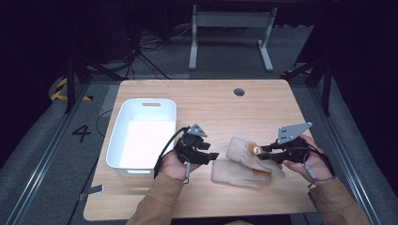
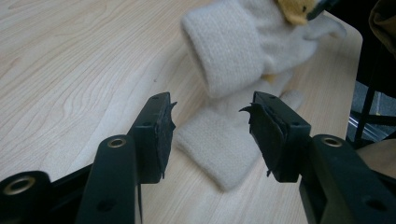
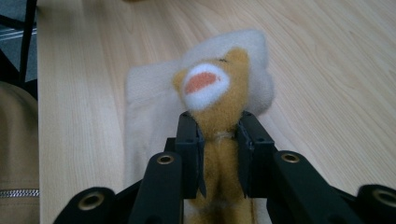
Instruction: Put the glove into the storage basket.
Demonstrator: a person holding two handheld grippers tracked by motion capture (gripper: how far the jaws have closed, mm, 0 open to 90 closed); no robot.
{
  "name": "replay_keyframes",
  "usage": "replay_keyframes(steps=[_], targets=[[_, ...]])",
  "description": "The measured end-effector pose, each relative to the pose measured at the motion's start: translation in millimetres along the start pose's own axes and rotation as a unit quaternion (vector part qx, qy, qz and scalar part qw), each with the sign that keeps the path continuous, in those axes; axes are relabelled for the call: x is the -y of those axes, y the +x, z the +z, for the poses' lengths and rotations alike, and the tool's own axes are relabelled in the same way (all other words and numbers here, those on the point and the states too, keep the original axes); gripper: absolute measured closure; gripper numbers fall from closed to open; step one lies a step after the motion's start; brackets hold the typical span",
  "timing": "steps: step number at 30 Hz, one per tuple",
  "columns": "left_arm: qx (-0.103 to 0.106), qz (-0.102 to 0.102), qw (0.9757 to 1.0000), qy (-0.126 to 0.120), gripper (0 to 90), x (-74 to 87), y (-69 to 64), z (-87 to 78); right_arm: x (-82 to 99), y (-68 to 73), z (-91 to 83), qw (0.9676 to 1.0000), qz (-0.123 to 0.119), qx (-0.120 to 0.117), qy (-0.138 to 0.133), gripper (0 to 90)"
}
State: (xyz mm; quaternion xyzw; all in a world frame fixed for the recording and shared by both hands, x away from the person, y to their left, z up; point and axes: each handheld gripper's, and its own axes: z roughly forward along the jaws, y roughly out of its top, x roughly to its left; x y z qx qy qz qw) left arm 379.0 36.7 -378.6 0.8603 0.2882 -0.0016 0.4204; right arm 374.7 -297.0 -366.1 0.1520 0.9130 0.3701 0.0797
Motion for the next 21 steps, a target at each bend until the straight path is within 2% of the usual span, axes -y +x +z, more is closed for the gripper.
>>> replay_keyframes(steps=[11, 21], targets=[[0.001, 0.0, 1.0, 0.002, 49.6, 0.1, -0.4, 0.8, -6.5, 12.0, 14.4, 0.9991, -0.025, -0.034, 0.003, 73.2], [0.002, 0.001, 1.0, 0.003, 49.6, 0.3, -0.2, 1.5, -8.0, 18.8, 28.8, 0.9971, -0.044, -0.06, 0.017, 72.9]])
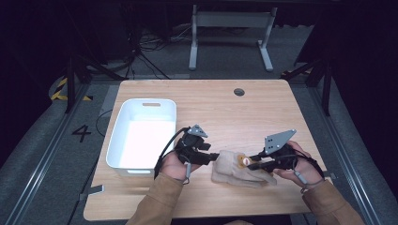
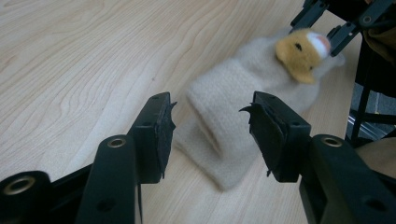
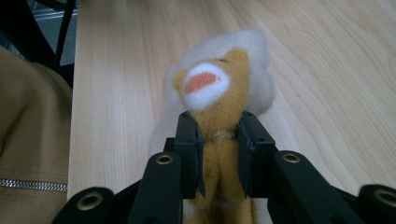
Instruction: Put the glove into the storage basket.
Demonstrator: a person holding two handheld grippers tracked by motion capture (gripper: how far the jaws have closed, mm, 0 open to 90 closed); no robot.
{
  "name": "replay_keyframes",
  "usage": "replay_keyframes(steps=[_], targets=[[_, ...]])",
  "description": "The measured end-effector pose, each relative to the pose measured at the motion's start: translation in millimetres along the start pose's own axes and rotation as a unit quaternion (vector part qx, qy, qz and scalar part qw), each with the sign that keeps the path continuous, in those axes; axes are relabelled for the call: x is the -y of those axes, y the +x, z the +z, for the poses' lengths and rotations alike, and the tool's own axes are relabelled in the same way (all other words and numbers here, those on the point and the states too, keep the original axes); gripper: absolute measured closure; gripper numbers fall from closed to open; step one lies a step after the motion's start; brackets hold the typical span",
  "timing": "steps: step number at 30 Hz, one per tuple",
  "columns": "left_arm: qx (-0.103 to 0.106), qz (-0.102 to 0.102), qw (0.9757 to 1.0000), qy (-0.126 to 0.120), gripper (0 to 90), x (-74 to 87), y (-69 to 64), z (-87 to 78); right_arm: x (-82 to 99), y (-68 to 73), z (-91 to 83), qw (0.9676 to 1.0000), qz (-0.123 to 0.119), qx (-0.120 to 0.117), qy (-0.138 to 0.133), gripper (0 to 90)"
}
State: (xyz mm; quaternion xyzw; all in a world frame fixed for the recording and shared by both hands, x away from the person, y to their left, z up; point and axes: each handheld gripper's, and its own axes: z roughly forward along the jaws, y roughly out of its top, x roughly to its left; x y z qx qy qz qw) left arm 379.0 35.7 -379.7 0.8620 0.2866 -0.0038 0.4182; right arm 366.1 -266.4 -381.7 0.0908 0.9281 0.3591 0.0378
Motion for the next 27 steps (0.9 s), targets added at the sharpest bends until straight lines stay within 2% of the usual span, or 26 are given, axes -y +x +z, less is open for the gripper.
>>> replay_keyframes(steps=[4, 12, 17, 20, 23, 27], targets=[[0.0, 0.0, 1.0, 0.002, 49.6, 0.0, -0.3, 0.4, -0.3, 2.1, 7.6, 0.9998, -0.012, -0.013, 0.01, 72.5], [0.0, 0.002, 1.0, 0.005, 49.5, 0.1, -0.4, 2.1, 5.4, -0.5, 22.9, 0.9992, -0.02, -0.015, 0.031, 71.1], [0.001, 0.002, 1.0, 0.005, 49.5, 0.2, -0.7, 2.5, 7.1, -1.1, 27.3, 0.9986, -0.023, -0.013, 0.045, 70.6], [0.001, 0.003, 1.0, 0.007, 49.4, 0.2, -1.2, 3.2, 9.0, -2.4, 28.9, 0.9983, -0.027, 0.0, 0.052, 68.9], [0.004, 0.005, 0.9999, 0.008, 49.6, 0.5, -1.1, 3.5, 10.0, -3.4, 30.2, 0.998, -0.028, 0.011, 0.056, 63.7], [0.003, 0.007, 0.9999, 0.013, 48.7, 0.4, -0.3, 4.2, 12.0, -6.0, 30.6, 0.9983, -0.017, 0.028, 0.049, 47.6]])
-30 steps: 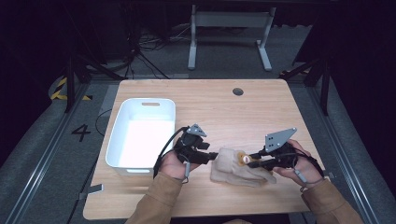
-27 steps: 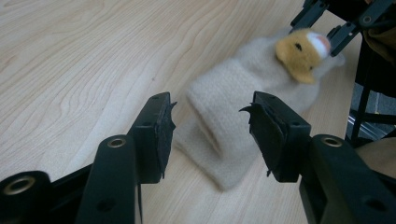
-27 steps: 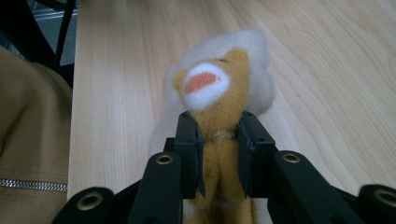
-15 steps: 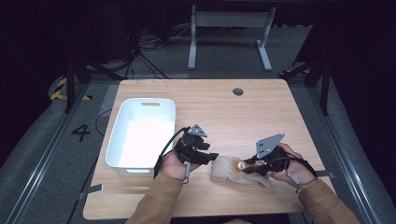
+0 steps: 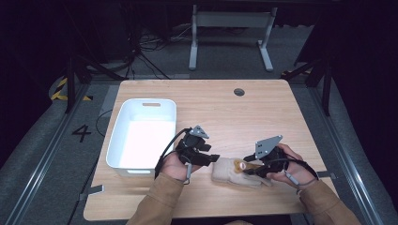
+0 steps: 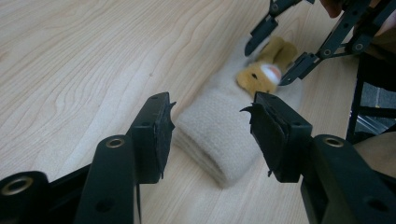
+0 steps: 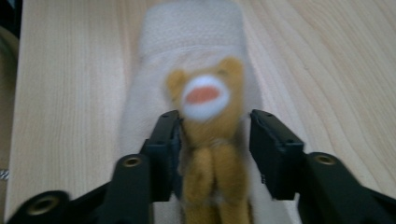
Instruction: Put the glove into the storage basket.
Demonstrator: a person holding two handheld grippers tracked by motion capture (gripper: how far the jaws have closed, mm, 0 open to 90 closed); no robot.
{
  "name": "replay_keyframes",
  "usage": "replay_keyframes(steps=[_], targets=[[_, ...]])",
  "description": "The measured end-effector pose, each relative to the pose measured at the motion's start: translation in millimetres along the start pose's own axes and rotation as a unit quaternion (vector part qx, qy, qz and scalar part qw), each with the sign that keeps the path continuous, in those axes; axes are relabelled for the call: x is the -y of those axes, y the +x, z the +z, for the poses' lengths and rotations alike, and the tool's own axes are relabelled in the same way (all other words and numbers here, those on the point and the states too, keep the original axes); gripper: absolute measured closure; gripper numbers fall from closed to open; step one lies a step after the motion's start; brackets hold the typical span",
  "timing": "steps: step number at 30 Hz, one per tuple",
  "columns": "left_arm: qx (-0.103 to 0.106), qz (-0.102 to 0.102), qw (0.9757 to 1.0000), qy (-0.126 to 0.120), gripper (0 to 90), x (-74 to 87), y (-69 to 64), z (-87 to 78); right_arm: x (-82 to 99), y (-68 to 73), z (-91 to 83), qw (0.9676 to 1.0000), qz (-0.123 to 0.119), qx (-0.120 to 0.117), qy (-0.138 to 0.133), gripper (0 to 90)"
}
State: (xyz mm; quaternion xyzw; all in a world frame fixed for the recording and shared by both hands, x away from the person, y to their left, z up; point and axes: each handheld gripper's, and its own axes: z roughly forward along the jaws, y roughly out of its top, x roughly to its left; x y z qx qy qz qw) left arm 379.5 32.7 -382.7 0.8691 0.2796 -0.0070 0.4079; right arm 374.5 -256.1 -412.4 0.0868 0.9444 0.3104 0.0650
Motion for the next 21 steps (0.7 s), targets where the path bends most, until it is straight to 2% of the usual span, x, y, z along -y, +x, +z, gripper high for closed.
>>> replay_keyframes(steps=[4, 8, 12, 15, 21], targets=[[0.001, -0.001, 1.0, 0.0, 48.1, 0.0, -0.8, 0.8, 0.8, -1.1, -3.4, 0.9996, 0.007, 0.018, -0.019, 39.9], [0.002, -0.001, 1.0, 0.0, 47.7, 0.0, -0.8, 0.4, 0.8, -2.6, -9.5, 0.9986, 0.017, 0.029, -0.04, 39.0], [0.002, 0.002, 1.0, -0.001, 47.7, -0.2, -1.1, -0.4, 2.2, -4.3, -15.9, 0.9971, 0.036, 0.033, -0.058, 42.1], [0.003, 0.002, 1.0, -0.001, 46.4, -0.8, -0.4, -2.0, 4.4, -6.5, -21.2, 0.9947, 0.052, 0.051, -0.073, 43.0], [-0.001, 0.003, 1.0, 0.004, 43.6, -2.0, -0.8, -0.3, 10.3, -11.6, -34.1, 0.9869, 0.093, 0.082, -0.103, 44.2]])
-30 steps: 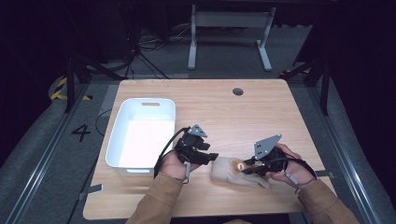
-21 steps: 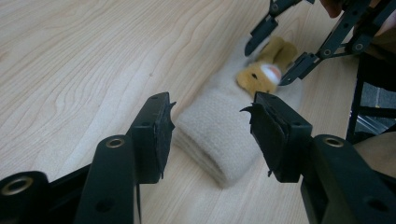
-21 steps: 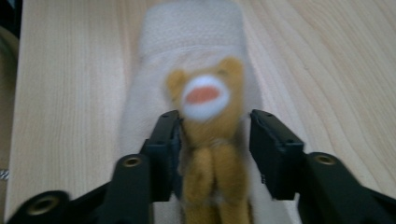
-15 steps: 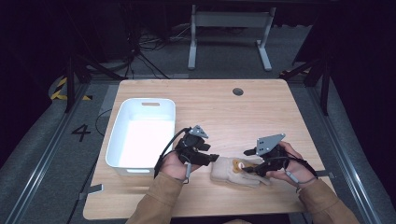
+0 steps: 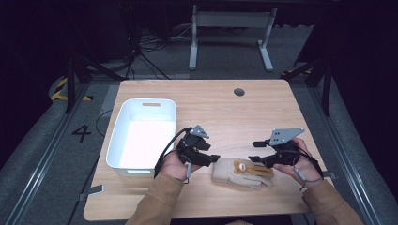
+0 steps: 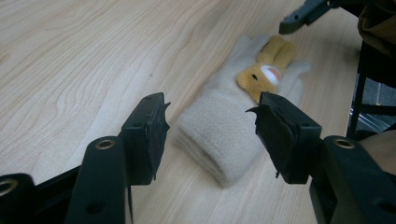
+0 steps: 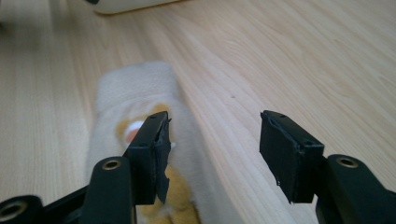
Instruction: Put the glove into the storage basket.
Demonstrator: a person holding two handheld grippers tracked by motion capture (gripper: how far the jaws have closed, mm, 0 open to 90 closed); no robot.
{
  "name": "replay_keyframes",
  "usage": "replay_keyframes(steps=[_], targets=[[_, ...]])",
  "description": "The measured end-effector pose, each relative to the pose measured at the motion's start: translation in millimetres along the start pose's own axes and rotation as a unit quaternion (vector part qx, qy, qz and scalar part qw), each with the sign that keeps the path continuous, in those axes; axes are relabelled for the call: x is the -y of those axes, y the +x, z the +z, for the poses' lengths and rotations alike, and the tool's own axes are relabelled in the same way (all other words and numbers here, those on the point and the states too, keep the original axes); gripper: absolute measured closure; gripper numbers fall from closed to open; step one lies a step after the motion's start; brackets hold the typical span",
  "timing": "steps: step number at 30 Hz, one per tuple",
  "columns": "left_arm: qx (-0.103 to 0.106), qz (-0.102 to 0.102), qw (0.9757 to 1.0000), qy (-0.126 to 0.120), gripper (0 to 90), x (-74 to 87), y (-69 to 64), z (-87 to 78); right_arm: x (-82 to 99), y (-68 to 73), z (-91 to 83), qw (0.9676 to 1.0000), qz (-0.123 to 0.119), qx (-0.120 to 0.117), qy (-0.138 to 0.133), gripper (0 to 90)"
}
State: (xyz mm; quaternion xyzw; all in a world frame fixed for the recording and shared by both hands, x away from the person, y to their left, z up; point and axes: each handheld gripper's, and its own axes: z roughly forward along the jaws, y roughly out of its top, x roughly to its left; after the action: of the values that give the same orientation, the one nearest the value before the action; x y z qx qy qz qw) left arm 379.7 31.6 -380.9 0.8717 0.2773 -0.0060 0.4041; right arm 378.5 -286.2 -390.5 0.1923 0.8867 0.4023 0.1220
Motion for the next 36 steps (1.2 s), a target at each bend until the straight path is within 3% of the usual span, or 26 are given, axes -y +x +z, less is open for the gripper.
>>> replay_keyframes(steps=[5, 12, 18, 22, 24, 29, 36], targets=[[0.0, 0.003, 1.0, 0.0, 42.0, -1.6, -1.0, 2.0, 3.7, -7.5, -9.2, 0.999, 0.031, 0.028, -0.015, 44.3], [-0.007, 0.013, 0.9999, 0.006, 37.9, -1.7, -3.3, 5.8, 8.1, -16.8, -19.1, 0.9966, 0.055, 0.057, -0.022, 44.5], [-0.006, 0.023, 0.9997, 0.008, 33.5, -1.8, -5.7, 10.2, 13.3, -26.2, -27.1, 0.9925, 0.084, 0.085, -0.025, 40.8], [0.0, 0.024, 0.9997, 0.006, 23.8, -2.1, -6.2, 13.2, 18.1, -32.8, -34.7, 0.9885, 0.098, 0.11, -0.032, 40.5], [-0.001, 0.025, 0.9997, 0.008, 15.2, -1.9, -6.4, 15.3, 20.8, -36.5, -38.8, 0.9864, 0.11, 0.116, -0.038, 40.4], [-0.008, 0.023, 0.9997, 0.005, 3.1, 1.3, -7.1, 20.5, 27.7, -44.7, -45.6, 0.9834, 0.126, 0.126, -0.038, 40.2], [-0.005, 0.034, 0.9994, -0.006, 0.0, 7.7, -10.2, 27.5, 36.0, -52.2, -47.7, 0.9811, 0.14, 0.129, -0.032, 40.5]])
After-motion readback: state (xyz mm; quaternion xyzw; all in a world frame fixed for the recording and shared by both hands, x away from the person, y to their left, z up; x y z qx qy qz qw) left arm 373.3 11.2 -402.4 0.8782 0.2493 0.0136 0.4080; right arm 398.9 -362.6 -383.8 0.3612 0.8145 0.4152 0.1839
